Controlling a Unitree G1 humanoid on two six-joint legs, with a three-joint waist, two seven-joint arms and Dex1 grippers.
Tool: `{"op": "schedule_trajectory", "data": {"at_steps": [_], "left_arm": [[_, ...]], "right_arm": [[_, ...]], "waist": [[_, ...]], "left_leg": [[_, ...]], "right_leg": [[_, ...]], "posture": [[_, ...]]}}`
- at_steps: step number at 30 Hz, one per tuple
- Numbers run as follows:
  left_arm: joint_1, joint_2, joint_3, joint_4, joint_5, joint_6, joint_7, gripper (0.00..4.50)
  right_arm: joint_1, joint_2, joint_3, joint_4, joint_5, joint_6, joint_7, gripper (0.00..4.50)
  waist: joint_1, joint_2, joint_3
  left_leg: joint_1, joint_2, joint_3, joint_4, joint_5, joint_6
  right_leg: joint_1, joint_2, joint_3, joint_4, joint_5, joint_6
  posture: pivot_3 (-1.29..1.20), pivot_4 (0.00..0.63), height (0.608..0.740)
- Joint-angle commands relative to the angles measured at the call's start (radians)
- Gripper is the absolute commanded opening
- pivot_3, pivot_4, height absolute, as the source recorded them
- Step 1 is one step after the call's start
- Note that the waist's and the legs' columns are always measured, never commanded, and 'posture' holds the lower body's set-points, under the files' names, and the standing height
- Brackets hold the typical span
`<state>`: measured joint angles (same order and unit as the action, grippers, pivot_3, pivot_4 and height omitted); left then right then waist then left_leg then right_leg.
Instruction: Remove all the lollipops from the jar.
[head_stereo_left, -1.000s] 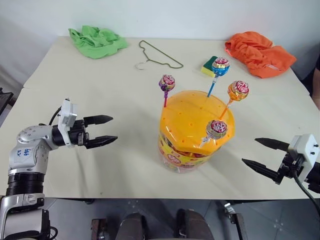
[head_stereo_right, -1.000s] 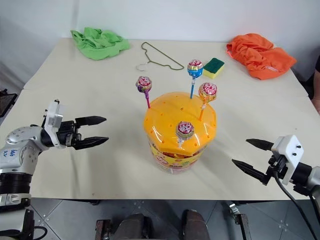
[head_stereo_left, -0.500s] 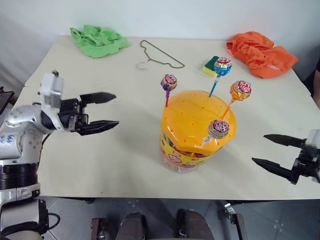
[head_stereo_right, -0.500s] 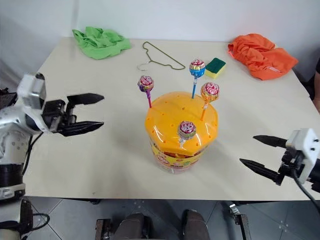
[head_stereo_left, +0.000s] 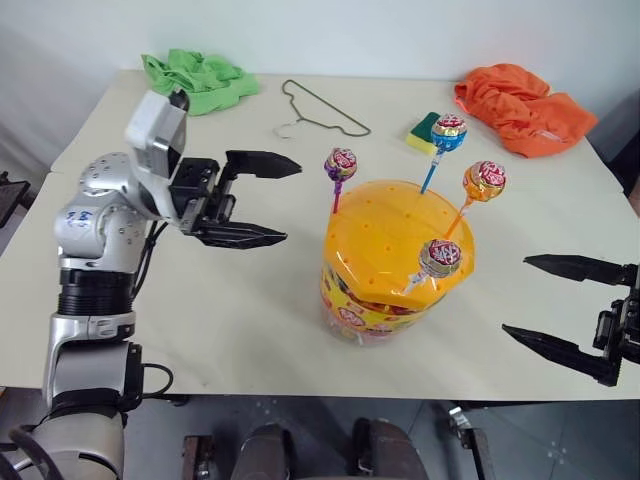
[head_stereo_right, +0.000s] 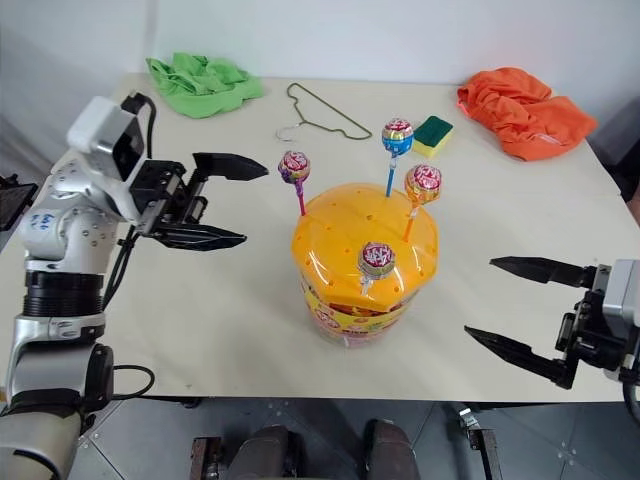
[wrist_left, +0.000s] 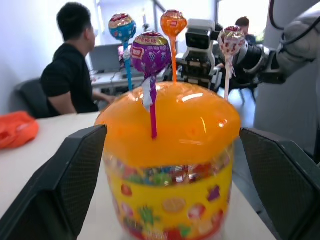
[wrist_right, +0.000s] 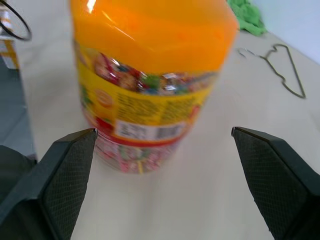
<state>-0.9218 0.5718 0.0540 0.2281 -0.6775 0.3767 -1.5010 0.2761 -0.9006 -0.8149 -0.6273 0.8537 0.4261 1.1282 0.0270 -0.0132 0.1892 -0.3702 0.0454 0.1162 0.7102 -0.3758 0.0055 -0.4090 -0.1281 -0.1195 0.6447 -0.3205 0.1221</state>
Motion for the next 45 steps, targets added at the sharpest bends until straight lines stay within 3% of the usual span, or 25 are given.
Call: {"op": "schedule_trajectory", "data": {"at_steps": [1,7,10,23,31,35,41,45], "left_arm": [[-0.061,-0.033,-0.022,0.043,0.015,-0.047,-0.072,4.50],[-0.116,-0.103,-0.062,0.151,0.029,-0.147,-0.108,4.50],[-0.133,-0.132,-0.072,0.176,0.051,-0.188,-0.106,3.94],[-0.151,-0.142,-0.047,0.072,-0.014,-0.117,-0.060,0.02],[-0.197,-0.142,0.020,0.044,-0.006,-0.106,0.071,0.02],[-0.240,-0.100,0.039,0.080,0.093,-0.107,0.249,0.02],[-0.198,0.056,-0.027,0.117,0.325,0.170,0.590,0.02],[-0.136,0.146,-0.081,0.093,0.433,0.307,0.680,0.02]], "right_arm": [[0.003,0.026,-0.029,-0.032,-0.001,-0.012,-0.050,4.49],[0.024,0.047,-0.030,-0.054,-0.014,-0.024,-0.087,4.49],[0.026,0.053,-0.036,-0.052,-0.023,-0.033,-0.101,4.50],[0.048,0.059,-0.057,-0.022,-0.063,-0.068,-0.100,4.50],[0.016,0.030,-0.049,0.026,-0.075,-0.073,-0.091,4.50],[-0.010,0.010,-0.042,0.065,-0.086,-0.074,-0.073,4.50],[-0.035,0.003,-0.018,0.091,-0.101,-0.077,-0.063,4.50],[-0.051,0.004,0.006,0.094,-0.100,-0.072,-0.063,4.50]], "waist": [[0.001,0.000,0.000],[0.002,0.000,0.000],[0.002,0.000,0.000],[0.001,0.000,0.000],[0.001,0.000,0.000],[0.001,0.000,0.000],[-0.001,0.000,0.000],[-0.002,-0.001,0.000]], "left_leg": [[0.000,0.000,0.000,0.001,0.000,0.000],[-0.001,0.000,0.000,0.001,0.000,0.000],[-0.001,0.000,0.000,0.002,0.000,0.001],[-0.001,0.000,-0.001,0.003,-0.001,0.001],[-0.001,0.000,-0.001,0.003,-0.001,0.001],[-0.001,0.000,-0.001,0.003,-0.001,0.001],[0.000,0.000,-0.001,0.002,-0.001,0.001],[-0.001,0.000,-0.001,0.002,-0.001,0.001]], "right_leg": [[0.000,0.000,0.000,0.000,0.000,0.000],[0.000,0.000,0.000,0.000,0.000,0.000],[0.000,0.000,0.000,0.000,0.000,0.000],[0.000,0.000,0.000,0.000,0.000,0.001],[0.000,0.000,0.000,0.000,0.000,0.001],[0.000,0.000,0.000,0.000,0.000,0.001],[0.000,0.000,0.000,0.000,0.000,0.001],[0.000,0.000,0.000,0.000,0.000,0.001]], "posture": [[0.00,0.150,0.740],[0.00,0.150,0.740],[0.00,0.150,0.740],[0.00,0.150,0.740],[0.00,0.150,0.740],[0.00,0.150,0.740],[0.00,0.150,0.740],[0.00,0.150,0.740]]}}
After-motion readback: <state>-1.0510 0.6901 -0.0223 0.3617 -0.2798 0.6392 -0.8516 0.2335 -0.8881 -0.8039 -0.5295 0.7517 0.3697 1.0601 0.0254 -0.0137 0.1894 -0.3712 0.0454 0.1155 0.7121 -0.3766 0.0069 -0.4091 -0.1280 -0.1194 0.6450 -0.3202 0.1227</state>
